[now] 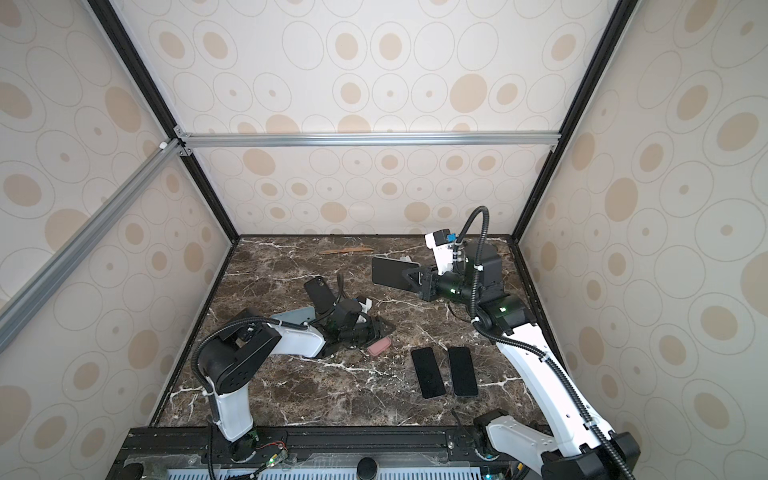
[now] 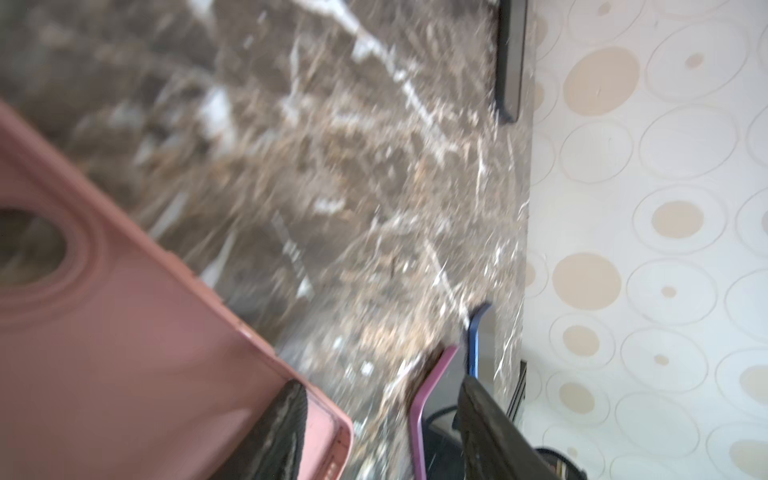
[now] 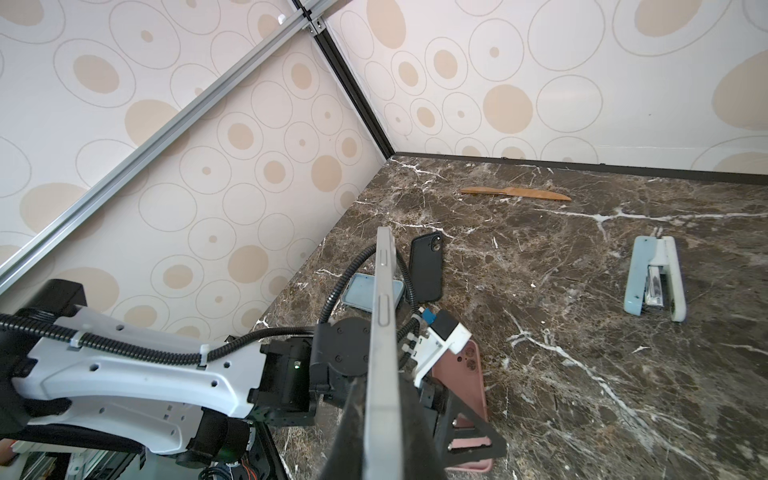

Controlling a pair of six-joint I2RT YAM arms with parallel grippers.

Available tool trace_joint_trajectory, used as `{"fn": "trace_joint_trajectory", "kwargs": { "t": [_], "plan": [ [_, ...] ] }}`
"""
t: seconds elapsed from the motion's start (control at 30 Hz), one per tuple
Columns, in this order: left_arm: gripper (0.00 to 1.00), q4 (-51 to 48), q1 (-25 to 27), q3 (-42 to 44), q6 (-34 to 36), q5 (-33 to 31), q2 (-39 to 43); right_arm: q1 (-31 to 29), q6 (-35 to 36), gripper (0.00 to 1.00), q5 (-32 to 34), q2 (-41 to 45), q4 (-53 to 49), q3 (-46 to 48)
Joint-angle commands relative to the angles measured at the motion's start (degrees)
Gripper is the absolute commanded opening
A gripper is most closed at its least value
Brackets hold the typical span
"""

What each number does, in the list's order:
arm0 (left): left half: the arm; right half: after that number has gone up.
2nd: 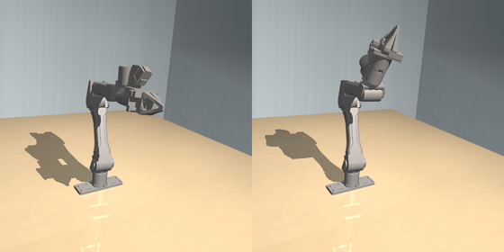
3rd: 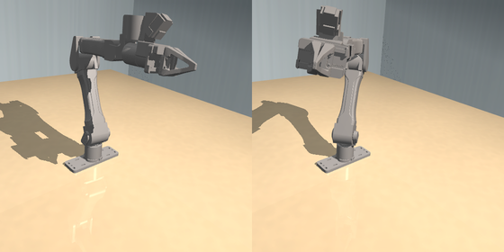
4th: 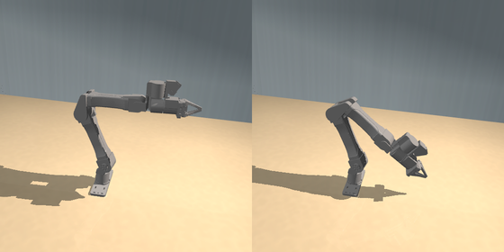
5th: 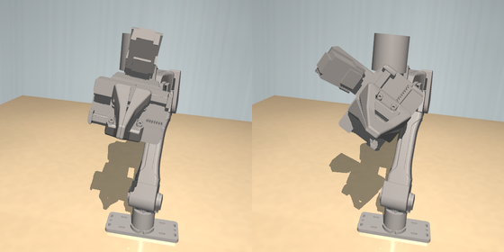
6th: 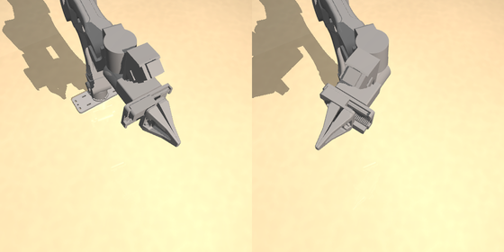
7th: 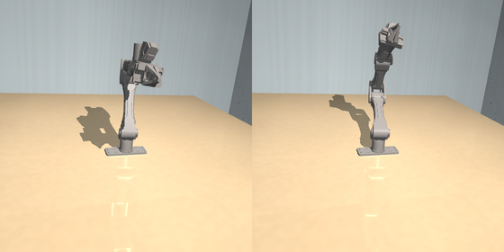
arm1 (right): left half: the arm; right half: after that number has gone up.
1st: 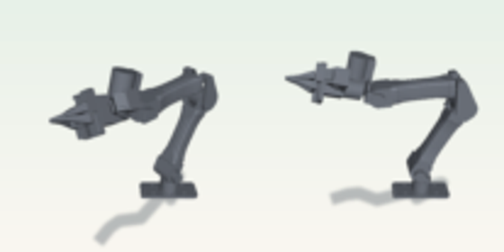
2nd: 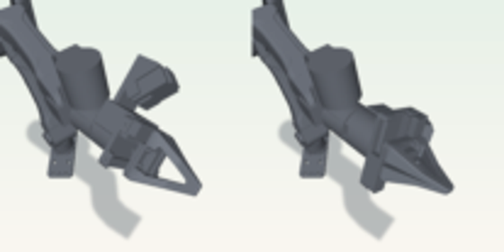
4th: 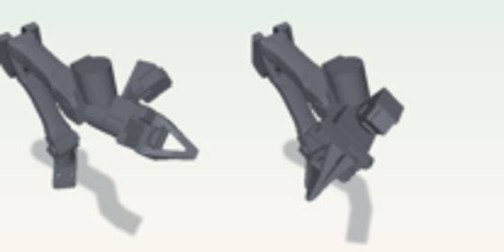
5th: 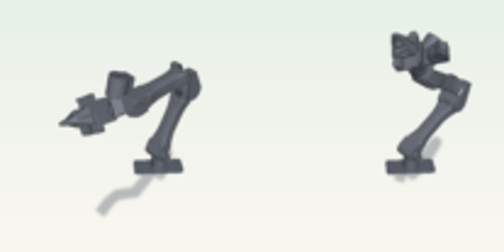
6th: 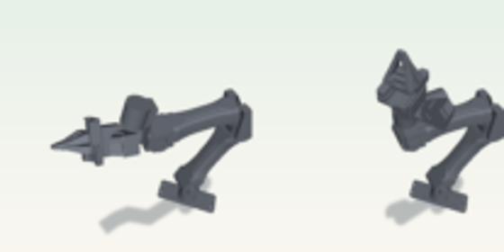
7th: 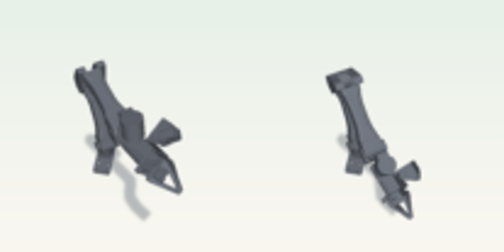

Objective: Put the phone into the phone case
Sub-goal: 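Grasp the pink case edge with the left gripper and drag it toward the center, then lower the phone into the pink case with the right gripper while the left holds it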

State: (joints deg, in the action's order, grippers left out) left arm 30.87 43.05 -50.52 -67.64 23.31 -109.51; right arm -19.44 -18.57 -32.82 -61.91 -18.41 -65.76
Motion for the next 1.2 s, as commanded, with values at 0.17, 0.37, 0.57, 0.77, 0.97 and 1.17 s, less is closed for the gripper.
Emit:
{"fn": "trace_joint_trajectory", "kwargs": {
  "t": [0.17, 0.37, 0.57, 0.77, 0.97, 1.17],
  "plan": [
    [0.6, 0.5, -2.0, -7.0, 0.9, -4.7, 0.9, 0.2, 1.0, 0.0, 5.1, 3.0, -2.3, -0.8],
    [0.6, -9.4, -6.4, -7.6, 10.4, -6.3, 6.5, 0.1, 1.0, 0.0, 8.9, 3.9, -4.3, 0.0],
    [0.6, -21.2, -10.9, -7.7, 22.1, -11.6, 8.3, 0.1, -3.2, 0.0, 11.7, 2.1, -8.3, 1.5],
    [0.59, -21.7, -12.2, -7.0, 25.6, -10.4, 5.3, -0.2, -11.6, 0.0, 13.2, -0.8, -6.9, 8.5],
    [0.57, -18.9, -12.1, -5.2, 25.0, -6.6, 3.0, -0.8, -16.3, 0.0, 14.0, -7.3, -0.7, 14.9],
    [0.56, -18.1, -11.6, -2.1, 23.7, -3.8, 4.6, -0.8, -19.6, 0.0, 10.4, -16.0, 6.7, 17.3]
  ]
}}
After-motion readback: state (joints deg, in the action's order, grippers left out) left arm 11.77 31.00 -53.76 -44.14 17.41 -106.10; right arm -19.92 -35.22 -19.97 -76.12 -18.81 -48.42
